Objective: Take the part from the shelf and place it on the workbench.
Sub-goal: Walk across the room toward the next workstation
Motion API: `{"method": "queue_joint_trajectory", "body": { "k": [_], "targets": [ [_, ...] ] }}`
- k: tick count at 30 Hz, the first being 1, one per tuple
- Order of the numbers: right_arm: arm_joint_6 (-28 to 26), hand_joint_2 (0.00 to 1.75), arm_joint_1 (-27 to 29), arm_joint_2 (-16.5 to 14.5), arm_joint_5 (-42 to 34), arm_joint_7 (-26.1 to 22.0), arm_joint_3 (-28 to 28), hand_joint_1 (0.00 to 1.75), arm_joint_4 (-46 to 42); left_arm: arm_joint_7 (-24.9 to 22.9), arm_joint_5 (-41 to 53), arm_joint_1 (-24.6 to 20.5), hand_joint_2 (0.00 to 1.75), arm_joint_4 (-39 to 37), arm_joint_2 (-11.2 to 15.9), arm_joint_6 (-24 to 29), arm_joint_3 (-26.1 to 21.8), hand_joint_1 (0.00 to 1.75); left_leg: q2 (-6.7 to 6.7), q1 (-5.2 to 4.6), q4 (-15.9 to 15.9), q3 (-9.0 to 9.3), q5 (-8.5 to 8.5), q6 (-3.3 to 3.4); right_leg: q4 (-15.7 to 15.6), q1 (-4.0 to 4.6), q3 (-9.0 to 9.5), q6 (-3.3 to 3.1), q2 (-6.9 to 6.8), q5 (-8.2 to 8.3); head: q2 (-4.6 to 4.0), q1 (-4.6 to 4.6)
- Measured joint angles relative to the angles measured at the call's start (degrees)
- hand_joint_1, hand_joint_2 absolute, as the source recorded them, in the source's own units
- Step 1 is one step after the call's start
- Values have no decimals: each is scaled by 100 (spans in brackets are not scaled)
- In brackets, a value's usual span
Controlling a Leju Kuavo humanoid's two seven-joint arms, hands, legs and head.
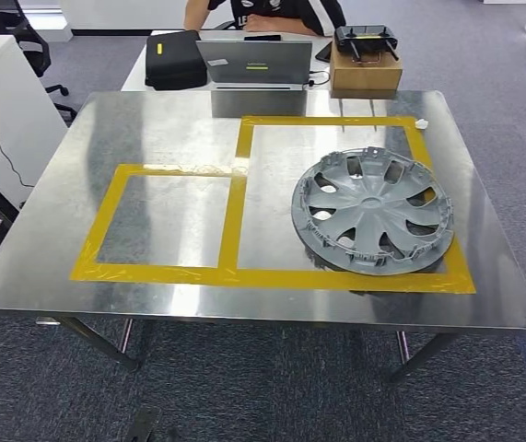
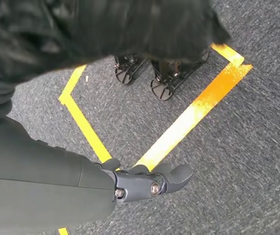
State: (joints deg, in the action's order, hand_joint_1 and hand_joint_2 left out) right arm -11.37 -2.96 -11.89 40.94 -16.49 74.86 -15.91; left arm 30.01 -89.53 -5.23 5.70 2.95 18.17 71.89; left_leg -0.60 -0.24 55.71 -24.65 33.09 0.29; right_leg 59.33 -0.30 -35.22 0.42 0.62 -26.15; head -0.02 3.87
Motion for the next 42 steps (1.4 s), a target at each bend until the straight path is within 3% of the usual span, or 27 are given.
{"method": "queue_joint_trajectory", "body": {
  "k": [15, 19, 21, 23, 25, 27, 28, 29, 31, 33, 34, 35, 37, 38, 39, 41, 42],
  "targets": [
    [-49, 0, 0, 2, 85, 49, 0, 0, 4, -67, -48, 1, 0, 0, 0, 176, -1, 0, 0, -2, 3, 0, 1, 1, -1, -4, 0, 1, 0, 2, 0, 1],
    [-71, 0, 1, 2, 131, 60, 0, 0, 6, -68, -48, 2, 0, -2, 15, 144, -44, 0, 2, -28, 73, -54, -22, 92, -40, -48, -18, 92, -6, 78, -1, 9],
    [-72, 0, 1, 5, 153, 60, -1, 0, 6, -70, -48, 2, 0, -2, 13, 109, -100, 0, -11, -21, -24, -55, -145, 165, -92, -43, -16, 146, -5, 123, -1, 8],
    [-71, 0, 1, 15, 170, 59, -2, 0, 6, -73, -48, -5, 0, -2, 1, 94, -143, 0, -44, 20, -199, -51, -319, 237, 44, -25, -95, 187, -7, -69, 0, -4],
    [-64, 0, 1, 26, 176, 61, -2, 0, 7, -75, -48, 2, 0, -2, -3, 93, -188, 0, -76, 51, -259, -121, -418, 256, 643, -36, -317, 226, -14, -512, -1, -20],
    [-56, 0, 6, 32, 177, 64, -1, 0, 8, -76, -48, 22, 0, -2, -1, 91, -246, 0, -104, 67, -203, -236, -452, 225, 1255, -80, -470, 286, -21, -801, -1, -22],
    [-54, 0, 10, 39, 176, 65, -1, 0, 8, -76, -48, 26, 0, -2, -3, 90, -267, 0, -114, 82, -159, -295, -462, 209, 1310, -105, -421, 324, -28, -796, -1, -22],
    [-52, 0, 12, 49, 175, 65, 0, 0, 8, -76, -48, 26, 0, -2, -6, 88, -280, 0, -119, 106, -105, -353, -464, 187, 1143, -132, -265, 365, -41, -693, -1, -23],
    [-46, 0, 3, 65, 176, 62, 0, 0, 11, -74, -49, 24, 0, -4, -6, 87, -301, 0, -120, 155, 43, -480, -439, 111, 408, -173, 247, 461, -75, -475, 0, -36],
    [-33, 0, -15, 65, 177, 59, -1, 0, 20, -69, -49, 23, 0, -7, 1, 88, -322, 0, -116, 160, 191, -588, -413, 11, -21, -178, 525, 438, -69, -423, 0, -50],
    [-27, 0, -21, 62, 178, 59, -2, 0, 25, -67, -49, 19, 0, -9, 10, 89, -335, 0, -112, 148, 234, -626, -418, -32, -26, -165, 523, 377, -52, -461, 0, -52],
    [-23, 44, -16, 64, 178, 58, -2, 0, 26, -66, -48, 18, 0, -10, 7, 89, -349, 0, -110, 146, 266, -649, -434, -71, 4, -166, 468, 299, -40, -444, 0, -43],
    [-21, 131, -5, 71, 178, 55, 1, 0, 29, -64, -48, 22, 87, -11, 6, 90, -383, 0, -85, 162, 338, -709, -365, -131, 10, -165, 378, 170, -44, -414, 0, -26],
    [-19, 175, -1, 74, 178, 48, 2, 0, 30, -60, -47, 26, 131, -11, 3, 92, -397, 0, -64, 170, 461, -767, -230, -147, 2, -163, 336, 115, -48, -382, -1, -16],
    [-4, 175, -1, 74, 186, 30, 2, 0, 31, -54, -42, 27, 175, -11, 1, 94, -404, 0, -42, 174, 690, -854, -18, -155, -7, -154, 290, 62, -49, -349, -1, -5],
    [32, 175, -2, 75, 247, -23, 1, 0, 33, -76, 2, 27, 175, -11, 0, 56, -407, 0, -17, 173, 1375, -1068, 432, -169, -14, -119, 197, -16, -50, -290, -1, 7],
    [34, 175, -1, 77, 290, -50, -1, 0, 34, -103, 33, 28, 175, -11, 0, 9, -402, 0, -13, 174, 1642, -1118, 560, -176, -13, -100, 149, -39, -51, -254, -1, 8]
  ]
}}
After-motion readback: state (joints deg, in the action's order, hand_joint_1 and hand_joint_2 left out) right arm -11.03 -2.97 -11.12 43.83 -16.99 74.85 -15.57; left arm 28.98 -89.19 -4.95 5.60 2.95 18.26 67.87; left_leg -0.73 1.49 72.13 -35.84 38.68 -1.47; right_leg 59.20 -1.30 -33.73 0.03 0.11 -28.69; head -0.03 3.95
